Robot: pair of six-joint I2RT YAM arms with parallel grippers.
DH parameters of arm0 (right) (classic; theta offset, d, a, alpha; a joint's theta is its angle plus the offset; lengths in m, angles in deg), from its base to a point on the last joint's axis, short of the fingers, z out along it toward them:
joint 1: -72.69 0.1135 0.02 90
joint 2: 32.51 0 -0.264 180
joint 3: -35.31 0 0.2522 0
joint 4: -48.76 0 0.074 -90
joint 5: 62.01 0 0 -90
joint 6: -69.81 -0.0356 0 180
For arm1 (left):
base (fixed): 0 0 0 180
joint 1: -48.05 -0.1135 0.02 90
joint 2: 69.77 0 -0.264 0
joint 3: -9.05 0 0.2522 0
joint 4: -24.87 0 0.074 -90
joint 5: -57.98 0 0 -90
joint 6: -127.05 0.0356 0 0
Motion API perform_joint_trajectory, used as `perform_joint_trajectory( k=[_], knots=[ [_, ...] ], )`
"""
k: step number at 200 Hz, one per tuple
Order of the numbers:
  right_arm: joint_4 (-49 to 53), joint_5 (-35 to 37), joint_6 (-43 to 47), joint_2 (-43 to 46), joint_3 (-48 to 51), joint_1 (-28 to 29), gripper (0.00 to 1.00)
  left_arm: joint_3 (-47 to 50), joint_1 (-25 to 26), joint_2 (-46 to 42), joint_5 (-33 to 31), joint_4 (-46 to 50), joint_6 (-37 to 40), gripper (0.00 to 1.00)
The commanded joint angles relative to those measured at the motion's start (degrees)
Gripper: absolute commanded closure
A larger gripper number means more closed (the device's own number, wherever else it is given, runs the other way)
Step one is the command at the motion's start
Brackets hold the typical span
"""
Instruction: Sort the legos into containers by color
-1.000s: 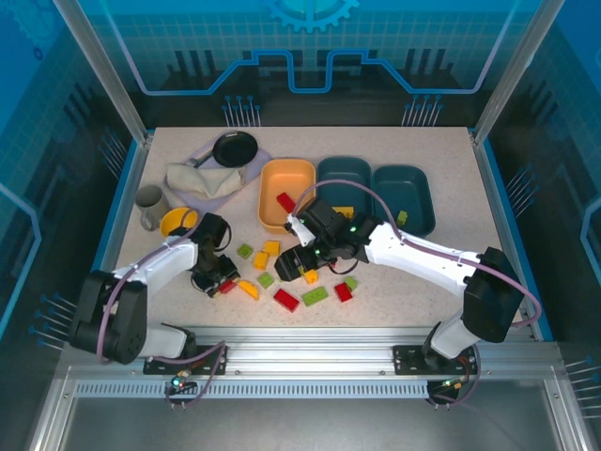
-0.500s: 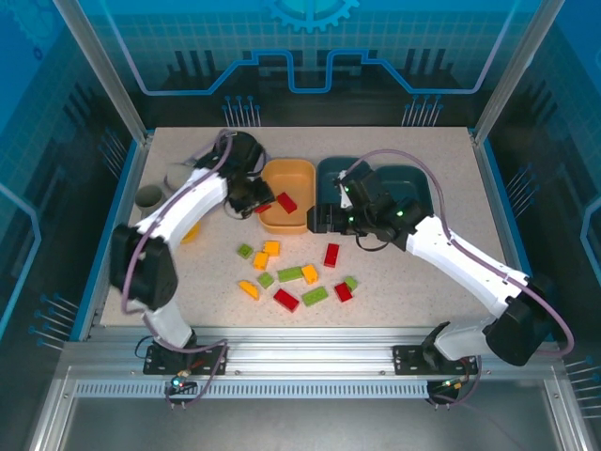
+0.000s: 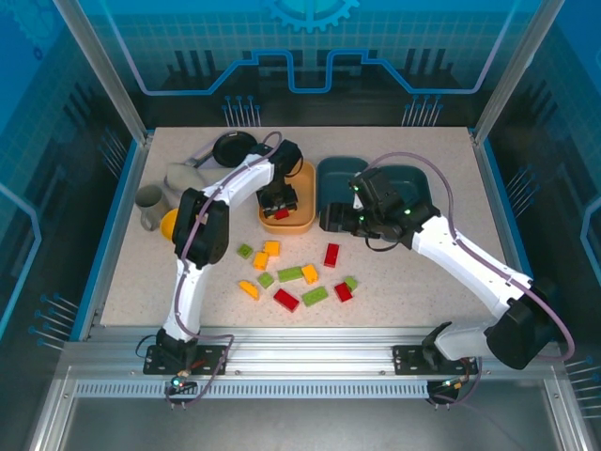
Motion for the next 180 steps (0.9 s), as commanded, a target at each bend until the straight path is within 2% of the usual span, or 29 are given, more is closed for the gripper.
perform_joint_trajectory(
  k=[1, 24, 55, 84, 100, 121, 148, 180],
  knots=[
    [1.5, -0.8, -1.2, 1.5, 1.2, -1.0, 0.13, -1.6, 0.0, 2.0, -1.3, 2.9, 1.6, 0.59],
    [1.6, -1.2, -0.8, 1.5, 1.3, -1.3, 0.13, -2.0, 0.1, 2.8, 0.2, -0.4, 2.2, 0.50],
    [3.5, -0.8, 0.1, 0.6, 2.1, -1.1, 0.13, -7.1, 0.1, 4.2, 1.2, -0.7, 2.9, 0.31],
    [11.7, 2.9, -3.3, -0.2, 5.1, -1.0, 0.17, -10.0, 0.2, 1.6, 2.0, -0.1, 2.2, 0.22],
    [13.2, 1.4, -6.3, -0.7, 8.0, -1.1, 0.24, -8.6, 0.6, -2.7, 2.0, -0.6, 1.4, 0.19],
    [13.6, -0.5, -13.6, -1.7, 11.5, -0.9, 0.26, 0.3, 1.4, -12.3, 3.4, -4.9, 0.5, 0.17],
    [11.6, -3.5, -28.3, -3.3, 14.6, -0.6, 0.21, 18.7, 3.0, -28.1, 7.0, -14.0, -0.5, 0.14],
    [2.8, -5.3, -45.3, -3.1, 21.1, 0.7, 0.18, 42.5, 4.2, -47.0, 15.9, -27.2, -0.6, 0.13]
  ],
)
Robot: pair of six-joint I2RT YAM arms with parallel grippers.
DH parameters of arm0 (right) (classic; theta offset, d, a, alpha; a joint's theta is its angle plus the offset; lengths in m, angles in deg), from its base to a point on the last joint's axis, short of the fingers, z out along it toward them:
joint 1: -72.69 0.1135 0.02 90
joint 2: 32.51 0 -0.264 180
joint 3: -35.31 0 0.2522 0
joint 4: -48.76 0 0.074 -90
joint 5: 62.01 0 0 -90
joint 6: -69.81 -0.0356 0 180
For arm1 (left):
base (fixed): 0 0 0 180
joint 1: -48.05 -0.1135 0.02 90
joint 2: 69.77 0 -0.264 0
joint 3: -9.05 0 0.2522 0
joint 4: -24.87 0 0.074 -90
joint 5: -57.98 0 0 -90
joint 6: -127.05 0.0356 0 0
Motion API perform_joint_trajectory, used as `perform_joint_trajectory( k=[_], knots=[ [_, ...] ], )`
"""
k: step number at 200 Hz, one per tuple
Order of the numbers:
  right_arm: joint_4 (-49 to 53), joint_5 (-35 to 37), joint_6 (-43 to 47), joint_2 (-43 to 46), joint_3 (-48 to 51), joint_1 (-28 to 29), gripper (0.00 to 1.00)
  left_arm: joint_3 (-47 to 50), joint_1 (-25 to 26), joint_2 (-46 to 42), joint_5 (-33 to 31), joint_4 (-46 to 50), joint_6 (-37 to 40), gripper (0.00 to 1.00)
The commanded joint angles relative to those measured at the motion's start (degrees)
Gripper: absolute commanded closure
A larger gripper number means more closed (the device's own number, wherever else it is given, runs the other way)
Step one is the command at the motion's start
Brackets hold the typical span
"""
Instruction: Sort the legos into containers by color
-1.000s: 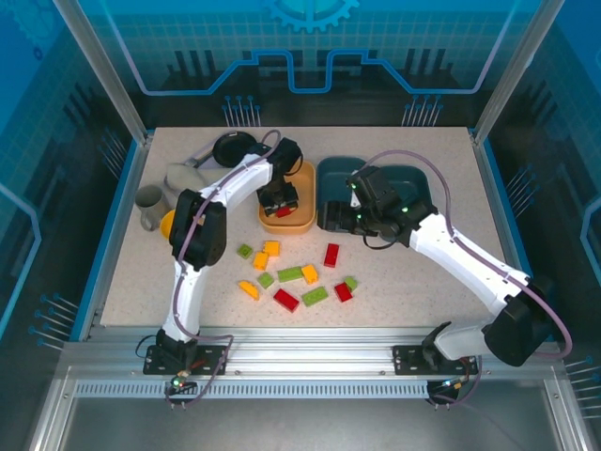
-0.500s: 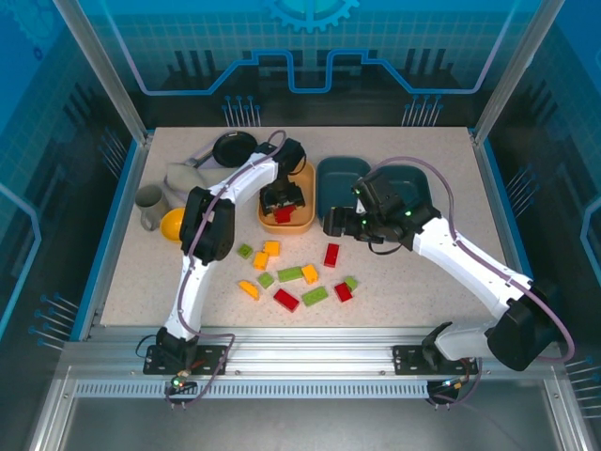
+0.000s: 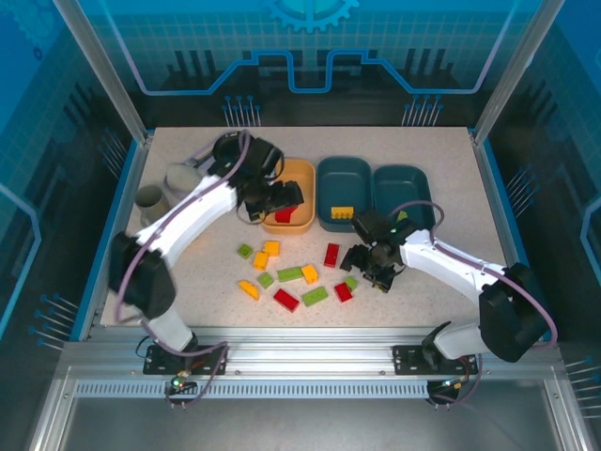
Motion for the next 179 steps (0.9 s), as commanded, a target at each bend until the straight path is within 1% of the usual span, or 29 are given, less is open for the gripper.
perform_joint_trajectory(
  k=[1, 18, 31, 57, 84, 144, 168, 179],
  knots=[
    [-5.2, -2.4, -17.8, 0.0, 3.9, 0.9, 0.18, 14.5, 0.8, -10.3, 8.6, -11.1, -1.3, 0.13],
    [-7.7, -2.1, -21.2, -0.7, 4.9, 0.7, 0.20, 24.7, 1.1, -19.8, 12.2, -16.3, -1.6, 0.12],
    [-9.6, -2.5, -22.6, -1.8, 5.0, 0.4, 0.21, 29.6, 1.1, -25.6, 14.1, -17.1, -1.8, 0.12],
    [-11.7, -3.8, -23.1, -5.2, 4.2, 0.6, 0.22, 34.2, 1.1, -32.7, 14.4, -14.0, -2.8, 0.12],
    [-11.5, -4.3, -22.5, -7.8, 2.8, 1.5, 0.24, 36.3, 1.1, -36.0, 14.0, -12.6, -4.0, 0.11],
    [-10.5, -2.1, -22.2, -9.8, 2.3, 2.2, 0.59, 35.3, 1.1, -36.4, 13.9, -12.9, -4.3, 0.12],
    [-4.8, 2.1, -19.0, -7.0, 0.1, 2.1, 0.70, 34.2, 1.1, -36.0, 14.6, -13.5, -4.5, 0.12],
    [-0.9, 5.3, -15.9, -4.9, -3.9, 1.6, 0.72, 33.2, 1.1, -35.4, 14.9, -14.2, -4.7, 0.12]
  ],
)
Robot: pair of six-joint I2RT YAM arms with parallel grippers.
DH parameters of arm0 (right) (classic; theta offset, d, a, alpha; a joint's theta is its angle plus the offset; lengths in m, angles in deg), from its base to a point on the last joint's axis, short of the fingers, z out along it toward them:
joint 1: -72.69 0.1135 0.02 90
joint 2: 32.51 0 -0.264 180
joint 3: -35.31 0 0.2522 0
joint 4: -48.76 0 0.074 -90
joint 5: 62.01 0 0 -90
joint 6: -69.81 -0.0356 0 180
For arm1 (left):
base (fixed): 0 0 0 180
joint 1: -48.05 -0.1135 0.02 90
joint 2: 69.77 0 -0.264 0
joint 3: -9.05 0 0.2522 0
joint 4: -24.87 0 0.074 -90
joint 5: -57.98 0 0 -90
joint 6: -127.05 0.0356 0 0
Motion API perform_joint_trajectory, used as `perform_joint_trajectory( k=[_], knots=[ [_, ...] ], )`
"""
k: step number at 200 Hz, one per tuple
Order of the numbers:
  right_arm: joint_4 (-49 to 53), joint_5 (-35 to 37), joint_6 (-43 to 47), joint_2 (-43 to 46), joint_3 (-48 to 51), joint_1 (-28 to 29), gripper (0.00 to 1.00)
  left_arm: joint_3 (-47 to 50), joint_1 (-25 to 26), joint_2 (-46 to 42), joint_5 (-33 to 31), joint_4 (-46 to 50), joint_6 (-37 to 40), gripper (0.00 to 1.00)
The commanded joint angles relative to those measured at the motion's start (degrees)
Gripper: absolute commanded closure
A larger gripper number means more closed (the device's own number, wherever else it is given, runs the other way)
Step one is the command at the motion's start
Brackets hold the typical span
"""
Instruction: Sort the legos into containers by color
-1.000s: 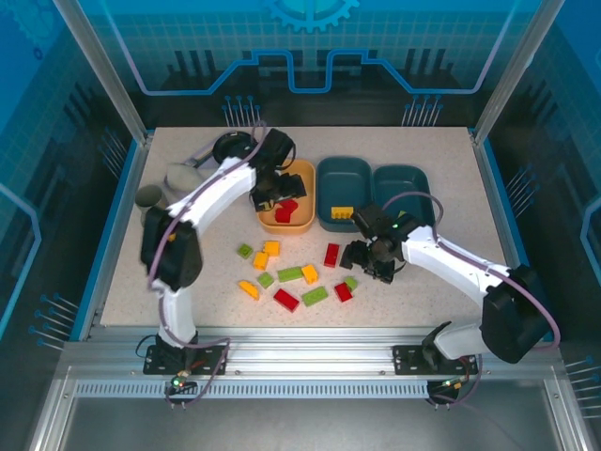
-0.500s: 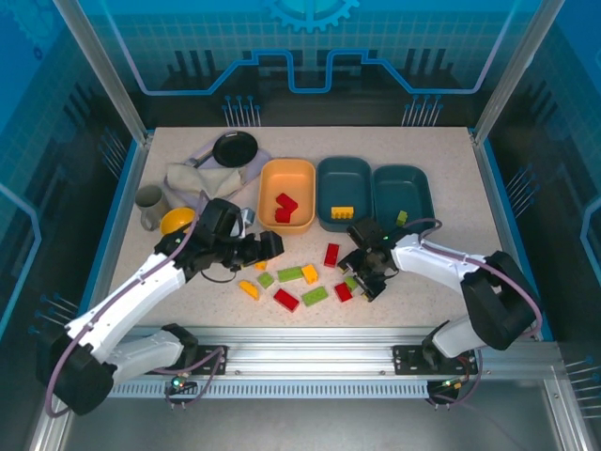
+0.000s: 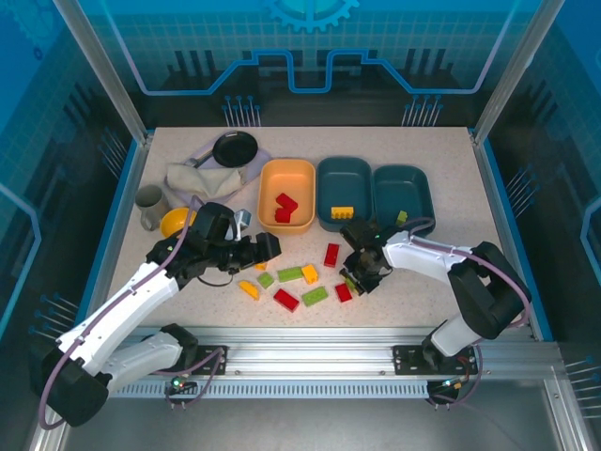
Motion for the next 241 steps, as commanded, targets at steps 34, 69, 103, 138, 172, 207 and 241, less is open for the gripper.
perform_joint_trajectory(
  k=[34, 69, 103, 138, 172, 207, 241],
  knots=[
    [16.9, 15.2, 20.0, 10.1, -14.3, -8.0, 0.73, -6.8, 0.9, 5.1, 2.8, -5.1, -1.7, 0.12],
    [14.1, 12.7, 37.5, 4.4, -23.5, -22.2, 0.73, -14.2, 3.1, 13.7, 2.5, -8.2, -1.5, 0.12],
    [16.0, 10.5, 47.4, -14.0, -39.3, -29.8, 0.73, -20.5, 5.2, 21.0, -0.5, -8.1, -2.2, 0.13],
    [22.1, 9.1, 50.0, -32.5, -54.6, -33.2, 0.72, -25.1, 5.8, 25.9, -5.1, -2.8, -3.4, 0.14],
    [24.9, 9.2, 50.5, -40.0, -61.0, -34.2, 0.57, -25.1, 5.7, 26.1, -9.8, 3.1, -5.2, 0.14],
    [24.7, 7.9, 53.0, -36.7, -63.1, -33.9, 0.30, -23.3, 4.5, 24.2, -13.8, 10.0, -5.3, 0.15],
    [22.8, 7.9, 56.1, -23.9, -59.6, -30.0, 0.22, -20.0, -0.6, 23.5, -13.0, 14.0, -1.4, 0.15]
  ],
)
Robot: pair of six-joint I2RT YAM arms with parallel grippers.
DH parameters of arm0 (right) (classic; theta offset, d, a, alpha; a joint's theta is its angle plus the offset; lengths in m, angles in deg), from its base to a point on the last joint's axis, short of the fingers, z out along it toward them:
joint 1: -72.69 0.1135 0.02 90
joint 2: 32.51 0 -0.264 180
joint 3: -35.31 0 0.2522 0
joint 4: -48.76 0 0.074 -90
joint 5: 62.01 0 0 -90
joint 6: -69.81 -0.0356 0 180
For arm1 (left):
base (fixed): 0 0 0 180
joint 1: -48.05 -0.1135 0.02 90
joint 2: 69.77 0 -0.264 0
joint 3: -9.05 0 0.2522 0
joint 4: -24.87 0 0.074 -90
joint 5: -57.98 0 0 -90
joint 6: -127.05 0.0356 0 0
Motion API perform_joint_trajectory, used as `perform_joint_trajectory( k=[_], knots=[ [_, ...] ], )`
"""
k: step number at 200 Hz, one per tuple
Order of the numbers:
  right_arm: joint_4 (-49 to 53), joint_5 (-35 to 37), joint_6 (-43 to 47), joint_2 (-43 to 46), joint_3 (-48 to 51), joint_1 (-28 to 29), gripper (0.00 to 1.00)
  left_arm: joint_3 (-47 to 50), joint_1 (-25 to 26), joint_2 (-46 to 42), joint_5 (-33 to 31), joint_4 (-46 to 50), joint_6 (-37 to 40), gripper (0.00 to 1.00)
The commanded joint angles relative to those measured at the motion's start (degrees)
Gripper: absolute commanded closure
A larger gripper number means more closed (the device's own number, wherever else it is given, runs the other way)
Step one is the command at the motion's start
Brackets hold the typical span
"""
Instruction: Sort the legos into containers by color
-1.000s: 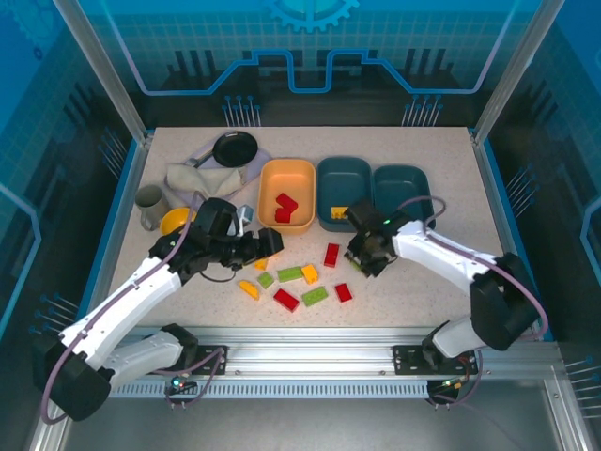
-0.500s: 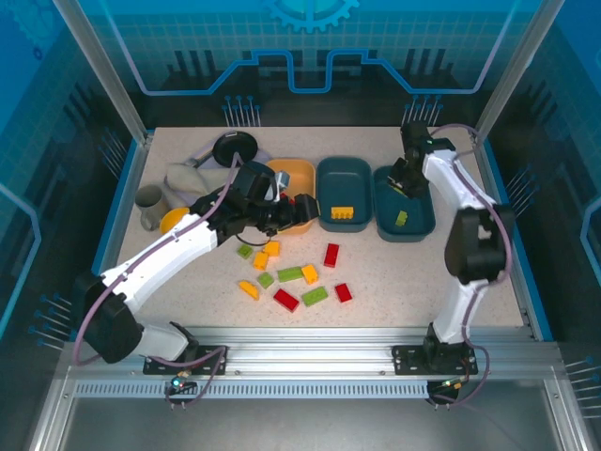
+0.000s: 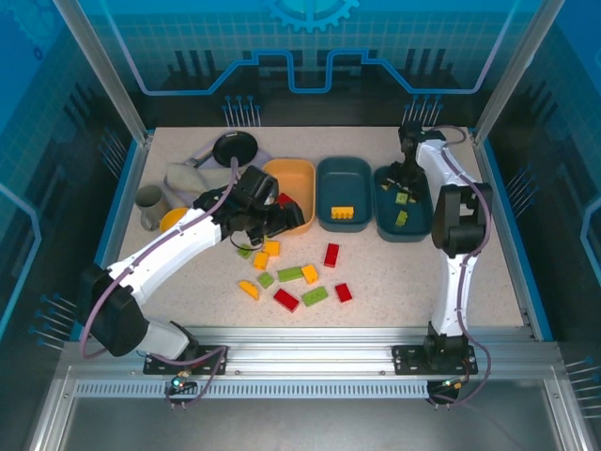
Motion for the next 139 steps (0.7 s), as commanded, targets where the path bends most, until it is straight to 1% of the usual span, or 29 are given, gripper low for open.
perform_joint_trajectory(
  k=[1, 7, 15, 31, 48, 58, 76, 99, 114, 139],
  knots=[
    [-0.6, -0.8, 3.6, 13.2, 1.6, 3.6, 0.22, 2.5, -3.6, -1.6, -1.5, 6.2, 3.2, 0.16],
    [-3.2, -0.8, 4.7, 17.2, 4.3, 5.2, 0.21, 3.1, -4.8, -1.5, -1.1, 6.1, 4.8, 0.15],
    [-7.4, -0.7, 6.0, 22.8, 10.0, 7.7, 0.20, 3.5, -6.0, -1.0, -0.9, 6.2, 7.4, 0.15],
    [-17.4, -2.9, 8.5, 34.3, 22.5, 13.8, 0.19, 3.5, -7.4, 0.9, -1.0, 5.6, 12.2, 0.15],
    [-27.1, -4.6, 9.9, 44.8, 36.2, 22.3, 0.18, 3.1, -7.9, 3.6, -0.9, 4.1, 16.5, 0.15],
    [-30.8, -5.5, 8.9, 49.0, 43.1, 26.6, 0.17, 2.6, -8.1, 5.4, -0.7, 3.1, 18.0, 0.15],
    [-31.3, -4.9, 4.4, 52.9, 51.1, 32.3, 0.18, 1.7, -8.1, 8.9, -0.4, 1.8, 19.7, 0.15],
    [-31.0, -2.5, 0.1, 57.0, 56.6, 38.1, 0.18, 0.7, -8.0, 13.7, -0.9, 0.8, 21.1, 0.15],
    [-30.8, -2.3, -1.1, 58.2, 58.3, 40.2, 0.18, 0.1, -7.9, 16.6, -1.3, 0.1, 21.9, 0.16],
    [-28.5, -1.4, -2.1, 58.3, 58.6, 41.2, 0.18, -1.3, -7.1, 20.3, -1.9, -0.8, 22.9, 0.18]
  ],
)
